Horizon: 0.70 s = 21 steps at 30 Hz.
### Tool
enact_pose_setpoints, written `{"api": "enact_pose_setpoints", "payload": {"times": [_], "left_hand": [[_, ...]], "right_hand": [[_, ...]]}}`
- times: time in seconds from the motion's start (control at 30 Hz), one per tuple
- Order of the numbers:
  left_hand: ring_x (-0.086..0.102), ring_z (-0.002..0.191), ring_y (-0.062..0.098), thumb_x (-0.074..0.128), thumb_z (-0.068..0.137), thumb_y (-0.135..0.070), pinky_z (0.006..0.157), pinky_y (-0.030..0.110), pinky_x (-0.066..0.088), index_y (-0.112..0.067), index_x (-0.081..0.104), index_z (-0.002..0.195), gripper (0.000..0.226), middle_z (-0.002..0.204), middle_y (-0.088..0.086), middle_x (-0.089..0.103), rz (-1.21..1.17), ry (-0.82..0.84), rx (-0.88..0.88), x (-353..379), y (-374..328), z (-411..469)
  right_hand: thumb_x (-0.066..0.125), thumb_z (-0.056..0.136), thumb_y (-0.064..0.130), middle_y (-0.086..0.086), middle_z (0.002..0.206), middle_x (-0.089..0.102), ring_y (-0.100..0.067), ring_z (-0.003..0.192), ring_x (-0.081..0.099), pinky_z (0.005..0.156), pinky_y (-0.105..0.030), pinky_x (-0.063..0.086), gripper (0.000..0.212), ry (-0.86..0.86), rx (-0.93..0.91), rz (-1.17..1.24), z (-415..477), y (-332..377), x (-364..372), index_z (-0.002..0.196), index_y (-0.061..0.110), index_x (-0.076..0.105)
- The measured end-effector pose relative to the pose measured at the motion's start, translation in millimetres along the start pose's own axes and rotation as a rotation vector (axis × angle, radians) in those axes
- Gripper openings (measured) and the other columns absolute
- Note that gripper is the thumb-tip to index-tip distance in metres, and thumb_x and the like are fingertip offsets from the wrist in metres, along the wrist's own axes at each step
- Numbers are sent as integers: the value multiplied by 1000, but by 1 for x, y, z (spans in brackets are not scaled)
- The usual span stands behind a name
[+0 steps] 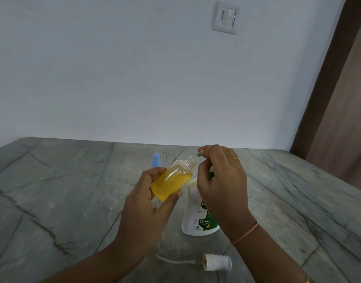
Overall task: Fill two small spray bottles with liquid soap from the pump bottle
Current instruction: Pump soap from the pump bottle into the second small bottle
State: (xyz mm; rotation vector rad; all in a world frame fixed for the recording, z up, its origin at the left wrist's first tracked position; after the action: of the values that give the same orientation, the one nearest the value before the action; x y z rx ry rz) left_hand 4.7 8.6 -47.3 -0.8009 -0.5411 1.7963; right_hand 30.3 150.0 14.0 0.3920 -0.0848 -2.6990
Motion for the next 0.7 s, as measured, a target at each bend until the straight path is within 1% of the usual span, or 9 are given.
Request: {"api": "enact_pose_setpoints", "payload": {"times": [0.07, 0.13, 0.27, 0.37, 0.47, 0.53, 0.6, 0.7], "left_hand": [[51, 86, -15, 62, 63, -48, 66, -6, 37, -48, 40, 95, 39, 94, -35, 46, -2, 5, -14, 0, 0, 0], [52, 87, -12, 62, 63, -48, 68, -4, 39, -47, 41, 96, 39, 95, -34, 48, -11, 8, -14, 1, 0, 0], [52, 87, -12, 61, 63, -49, 65, -2, 40, -47, 40, 96, 39, 95, -34, 47, -6, 19, -10, 1, -1, 0], [53, 88, -9, 62, 63, -48, 67, 2, 40, -47, 40, 96, 40, 97, -33, 46, -5, 24, -9, 1, -1, 0], [52, 88, -10, 62, 63, -47, 65, -1, 41, -47, 41, 96, 40, 97, -34, 46, -18, 17, -9, 0, -2, -1], [54, 89, -8, 63, 63, -47, 67, -2, 41, -46, 42, 96, 39, 97, -33, 48, -38, 18, -18, 0, -1, -1], [56, 90, -5, 63, 63, -47, 70, -1, 42, -45, 43, 96, 39, 97, -30, 52, -54, 17, -20, 0, -1, -1], [57, 93, -4, 63, 63, -47, 72, 0, 42, -46, 43, 96, 39, 97, -29, 52, -54, 9, -4, -1, -1, -1]], "right_hand": [[45, 79, 8, -7, 79, 65, -22, 75, 61, 62, -33, 53, 17, -7, -2, -5, 0, -1, 0, 83, 5, 61], [43, 79, 9, -8, 80, 66, -23, 76, 61, 63, -32, 52, 20, -23, -6, 4, -2, -1, 1, 83, 4, 62], [44, 79, 6, -8, 81, 66, -22, 79, 61, 64, -33, 54, 20, -43, -13, 18, -8, 0, 3, 83, 3, 62], [43, 80, 6, -8, 81, 66, -23, 80, 61, 63, -35, 54, 21, -38, -16, 24, -10, 0, 4, 83, 2, 63], [42, 79, 6, -8, 80, 66, -24, 79, 61, 62, -35, 54, 21, -29, -14, 34, -7, 2, 2, 83, 2, 63], [42, 79, 8, -7, 79, 66, -24, 77, 61, 61, -34, 53, 21, -21, -8, 31, -3, 1, 1, 82, 3, 62], [42, 78, 8, -7, 78, 65, -24, 75, 61, 60, -34, 52, 21, -15, -3, 21, 1, -1, -1, 82, 4, 61], [42, 78, 7, -7, 76, 65, -24, 74, 60, 60, -34, 52, 20, -14, -19, 14, 3, 1, -1, 81, 4, 61]]}}
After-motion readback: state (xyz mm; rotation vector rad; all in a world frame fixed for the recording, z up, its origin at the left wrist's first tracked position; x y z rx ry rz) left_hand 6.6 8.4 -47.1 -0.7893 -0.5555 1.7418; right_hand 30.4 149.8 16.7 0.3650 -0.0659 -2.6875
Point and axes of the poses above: each hand's wrist, its own z-axis towards the middle knuckle, its own x-axis out of the palm, y = z × x, the point moved 5 cm from there along z, towards the middle knuckle
